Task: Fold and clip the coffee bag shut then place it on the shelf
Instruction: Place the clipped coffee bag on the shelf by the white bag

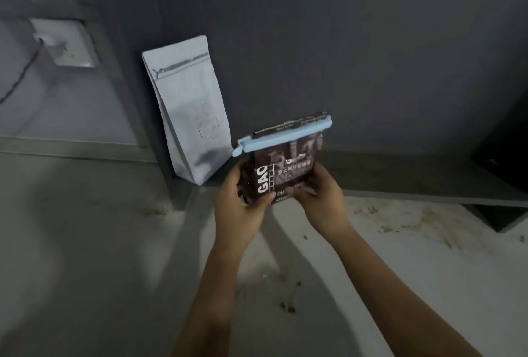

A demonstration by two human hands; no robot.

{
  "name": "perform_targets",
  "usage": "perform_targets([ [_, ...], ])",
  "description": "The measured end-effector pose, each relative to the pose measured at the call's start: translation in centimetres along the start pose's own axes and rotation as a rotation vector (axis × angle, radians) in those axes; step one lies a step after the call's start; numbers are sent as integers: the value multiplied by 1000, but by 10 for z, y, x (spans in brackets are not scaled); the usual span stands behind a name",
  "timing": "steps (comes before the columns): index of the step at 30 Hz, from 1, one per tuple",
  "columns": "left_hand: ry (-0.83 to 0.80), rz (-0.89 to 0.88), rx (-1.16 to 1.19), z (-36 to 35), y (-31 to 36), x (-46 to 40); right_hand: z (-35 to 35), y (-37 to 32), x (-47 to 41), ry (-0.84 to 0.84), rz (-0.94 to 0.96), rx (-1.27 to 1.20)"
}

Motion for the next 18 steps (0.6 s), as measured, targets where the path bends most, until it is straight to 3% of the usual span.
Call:
perform_targets([
  [4, 279, 27, 55, -3, 0, -28, -26, -20, -33, 29, 24, -39],
  [7, 377, 50, 63, 0, -8, -43, -49, -23, -43, -10, 80, 26],
  [14, 402, 192, -38, 4, -32, -72, -86, -20, -50, -167, 127, 213],
  [18, 308, 167, -108, 1, -31, -74, -86, -20, -50, -186, 138, 212],
])
Point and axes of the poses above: each hand's wrist, its own x-axis away from the middle knuckle, its own z-axis out of the back of the hand, y = z × x, the point moved 4 cm from there along -x, towards the middle knuckle, and after that the axes turned 2 degrees about x, right-handed, at the moved point
